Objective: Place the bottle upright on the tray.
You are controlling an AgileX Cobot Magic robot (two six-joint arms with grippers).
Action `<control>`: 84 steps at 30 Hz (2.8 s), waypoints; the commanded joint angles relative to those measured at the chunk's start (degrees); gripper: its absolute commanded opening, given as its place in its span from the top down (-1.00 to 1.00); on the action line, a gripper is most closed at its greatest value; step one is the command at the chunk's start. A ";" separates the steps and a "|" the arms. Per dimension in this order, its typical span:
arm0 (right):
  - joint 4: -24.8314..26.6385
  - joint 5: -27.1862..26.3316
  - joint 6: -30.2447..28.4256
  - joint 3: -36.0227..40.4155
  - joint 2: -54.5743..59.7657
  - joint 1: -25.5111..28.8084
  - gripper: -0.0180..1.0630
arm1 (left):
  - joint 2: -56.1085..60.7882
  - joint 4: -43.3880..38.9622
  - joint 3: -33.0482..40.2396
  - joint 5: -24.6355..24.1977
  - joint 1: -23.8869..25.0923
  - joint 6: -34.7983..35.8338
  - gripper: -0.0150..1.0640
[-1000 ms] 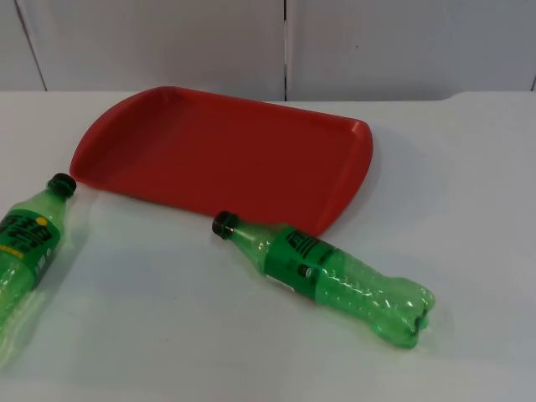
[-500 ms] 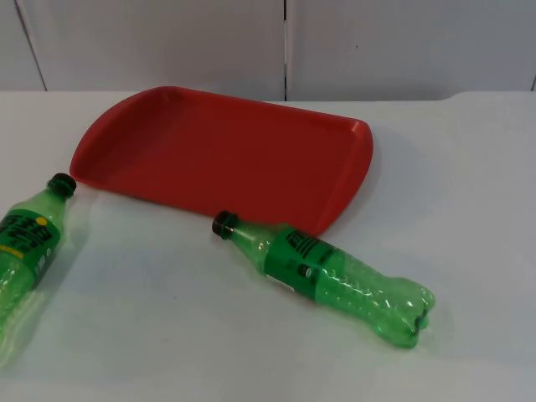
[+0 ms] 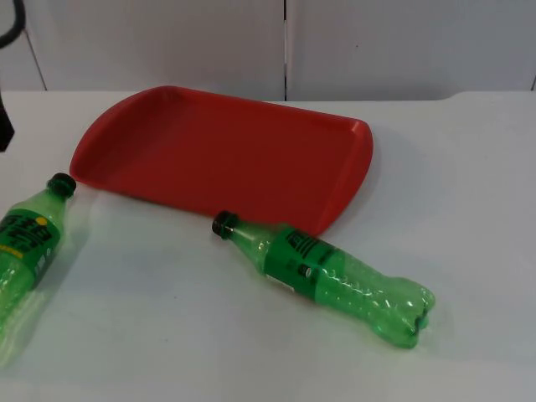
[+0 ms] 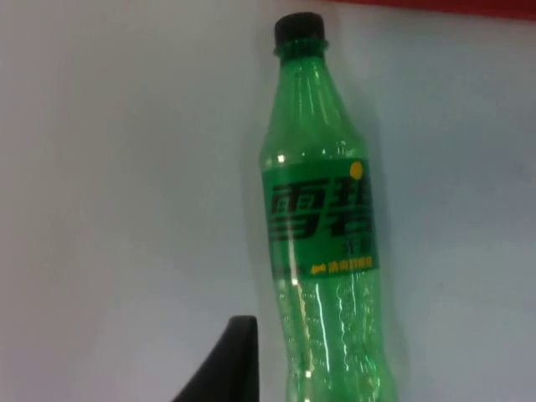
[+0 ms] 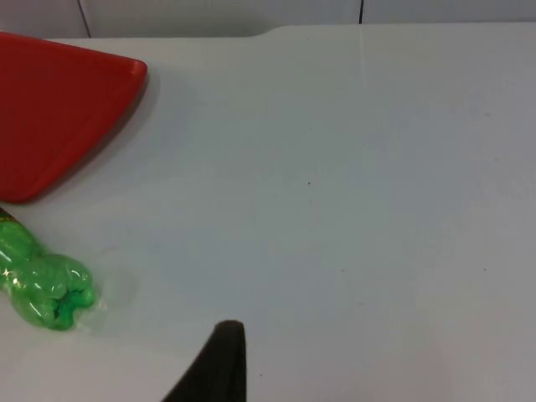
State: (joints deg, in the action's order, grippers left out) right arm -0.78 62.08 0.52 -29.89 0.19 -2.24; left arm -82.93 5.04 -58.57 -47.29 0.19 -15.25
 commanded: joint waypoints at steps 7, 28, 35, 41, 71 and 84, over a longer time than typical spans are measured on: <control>-0.17 -0.25 0.04 0.36 -0.19 0.28 -0.98 | -6.65 0.09 -1.76 2.94 -0.15 -3.00 -0.97; -0.17 -0.25 0.04 0.36 -0.19 0.28 -0.98 | -22.09 11.32 -2.56 8.67 4.31 -12.80 -0.97; -0.17 -0.25 0.04 0.36 -0.19 0.28 -0.98 | -26.23 13.88 -4.47 8.27 6.50 -14.90 -0.97; -0.17 -0.25 0.04 0.36 -0.19 0.28 -0.98 | -30.62 12.05 -7.05 7.41 6.50 -13.92 -0.97; -0.06 -0.25 0.04 0.36 -0.19 0.28 -0.98 | -38.80 5.88 -10.37 13.63 3.19 -9.56 -0.97; -0.06 -0.25 0.04 0.36 -0.19 0.28 -0.98 | -40.36 3.56 -10.37 13.48 3.20 -9.56 -0.97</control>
State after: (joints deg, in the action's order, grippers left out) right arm -0.78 62.08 0.41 -29.89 0.19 -2.24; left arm -122.58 9.14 -68.82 -33.57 3.15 -25.02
